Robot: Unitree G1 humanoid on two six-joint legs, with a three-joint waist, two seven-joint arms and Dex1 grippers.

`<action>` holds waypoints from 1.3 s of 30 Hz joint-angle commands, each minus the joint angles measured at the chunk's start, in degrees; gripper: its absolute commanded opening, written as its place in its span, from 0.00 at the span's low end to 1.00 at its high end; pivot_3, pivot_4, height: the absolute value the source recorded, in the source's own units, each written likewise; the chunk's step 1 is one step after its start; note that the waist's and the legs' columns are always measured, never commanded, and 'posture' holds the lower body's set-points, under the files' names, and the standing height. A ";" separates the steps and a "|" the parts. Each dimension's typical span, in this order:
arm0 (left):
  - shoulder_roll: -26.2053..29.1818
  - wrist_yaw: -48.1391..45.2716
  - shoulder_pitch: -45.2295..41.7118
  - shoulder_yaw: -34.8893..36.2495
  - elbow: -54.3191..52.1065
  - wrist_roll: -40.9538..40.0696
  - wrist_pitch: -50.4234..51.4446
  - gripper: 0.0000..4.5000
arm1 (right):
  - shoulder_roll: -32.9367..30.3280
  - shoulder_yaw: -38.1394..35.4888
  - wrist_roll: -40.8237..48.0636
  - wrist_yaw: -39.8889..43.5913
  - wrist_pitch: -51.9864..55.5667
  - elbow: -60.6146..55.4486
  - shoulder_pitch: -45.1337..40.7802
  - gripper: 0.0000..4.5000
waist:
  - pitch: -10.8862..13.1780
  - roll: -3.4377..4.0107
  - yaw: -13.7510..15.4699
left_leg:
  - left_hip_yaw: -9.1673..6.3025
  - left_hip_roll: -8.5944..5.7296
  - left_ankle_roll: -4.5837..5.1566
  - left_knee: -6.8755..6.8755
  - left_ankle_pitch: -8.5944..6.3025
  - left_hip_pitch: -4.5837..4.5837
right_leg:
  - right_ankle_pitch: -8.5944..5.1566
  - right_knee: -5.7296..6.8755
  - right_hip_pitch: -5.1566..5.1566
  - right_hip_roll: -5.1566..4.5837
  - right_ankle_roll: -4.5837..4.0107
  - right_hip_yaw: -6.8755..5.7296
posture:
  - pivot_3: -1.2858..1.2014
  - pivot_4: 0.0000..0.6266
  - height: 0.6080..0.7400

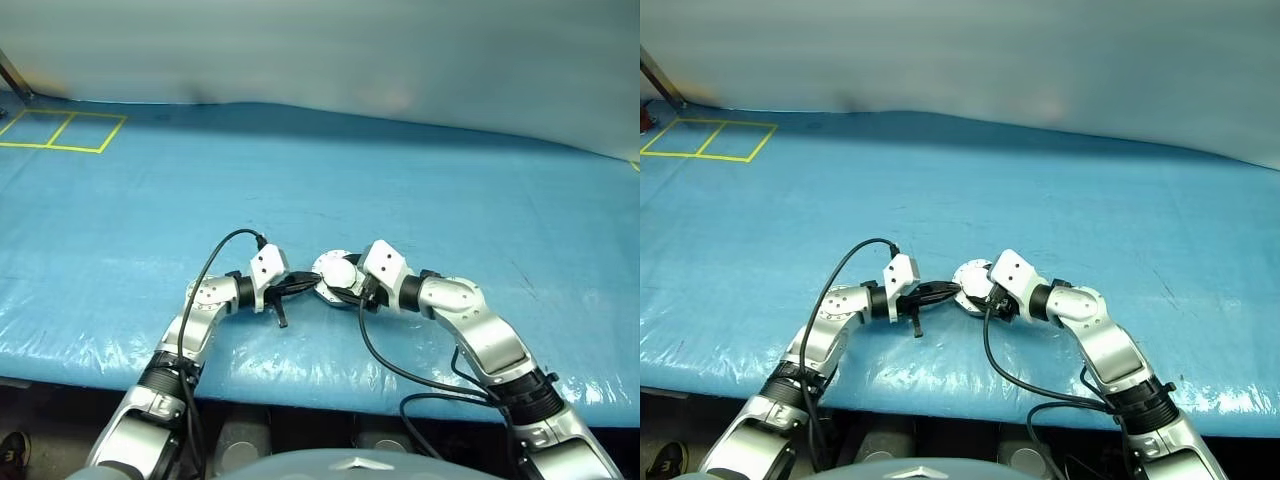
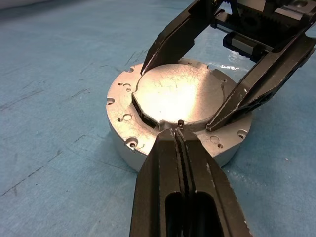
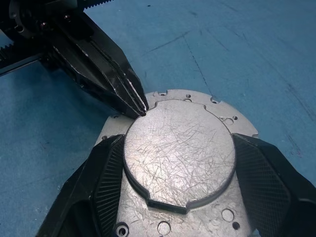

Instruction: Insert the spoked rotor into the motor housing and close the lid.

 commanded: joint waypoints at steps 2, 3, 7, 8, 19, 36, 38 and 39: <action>0.07 -0.15 0.40 -1.66 1.12 1.67 0.37 0.00 | 0.99 -2.30 2.49 -0.03 2.33 0.27 1.72 0.92 | 0.00 0.00 -0.01 | 0.00 0.00 0.00 0.00 0.00 -0.01 | 0.00 0.00 0.02 0.00 0.00 0.00 | 0.52 0.24 1.00; 0.09 -0.12 0.54 -1.70 1.06 1.67 0.37 0.00 | 1.86 -3.65 4.36 0.11 2.32 -0.76 2.05 0.98 | 0.00 0.00 -0.02 | 0.00 0.00 0.00 -0.01 0.00 -0.01 | 0.00 0.00 0.02 0.00 0.00 0.00 | 0.52 0.24 1.00; 0.11 -0.02 1.08 -1.88 0.90 1.79 0.26 0.00 | 4.69 -9.38 12.33 0.25 3.82 -5.29 3.34 1.00 | 0.01 0.01 0.03 | -0.01 0.00 0.00 -0.02 0.00 -0.05 | 0.00 0.00 0.01 0.00 0.00 0.00 | 0.52 0.24 1.00; 0.10 -0.01 1.18 -1.93 0.86 1.81 0.23 0.00 | 5.29 -11.13 14.55 0.02 4.69 -6.39 3.73 1.00 | 0.01 0.01 0.07 | 0.00 0.00 0.00 -0.02 0.00 -0.06 | 0.00 0.00 0.00 0.00 0.00 0.01 | 0.52 0.24 1.00; -0.37 -0.11 1.20 -2.44 1.17 2.41 -0.68 0.00 | 12.77 -25.07 33.89 -11.88 24.52 -7.73 8.01 1.00 | 0.01 0.03 0.24 | -0.01 0.00 0.01 -0.06 0.00 -0.09 | -0.01 -0.01 -0.06 0.00 -0.01 0.00 | 0.52 0.24 1.00; -0.38 -0.16 1.38 -2.56 1.12 3.38 -1.53 0.00 | 24.56 -36.63 54.57 -24.54 37.43 3.02 7.88 0.91 | 0.01 0.06 0.21 | -0.02 0.00 0.02 -0.07 -0.01 -0.13 | -0.01 -0.02 -0.10 -0.01 -0.02 0.01 | 0.52 0.24 1.00; -0.43 -0.06 1.58 -2.63 1.06 3.44 -1.58 0.00 | 25.67 -37.53 57.20 -24.79 37.51 3.67 7.90 0.80 | 0.01 0.06 0.22 | -0.02 0.00 0.02 -0.06 -0.02 -0.13 | -0.01 -0.03 -0.11 -0.01 -0.02 0.01 | 0.52 0.24 1.00; -0.45 -0.02 1.66 -2.67 1.05 3.48 -1.64 0.00 | 25.96 -37.68 58.12 -24.83 37.54 3.85 7.95 0.73 | 0.01 0.06 0.21 | -0.02 0.00 0.02 -0.06 -0.02 -0.15 | -0.01 -0.04 -0.11 -0.01 -0.02 0.02 | 0.52 0.24 1.00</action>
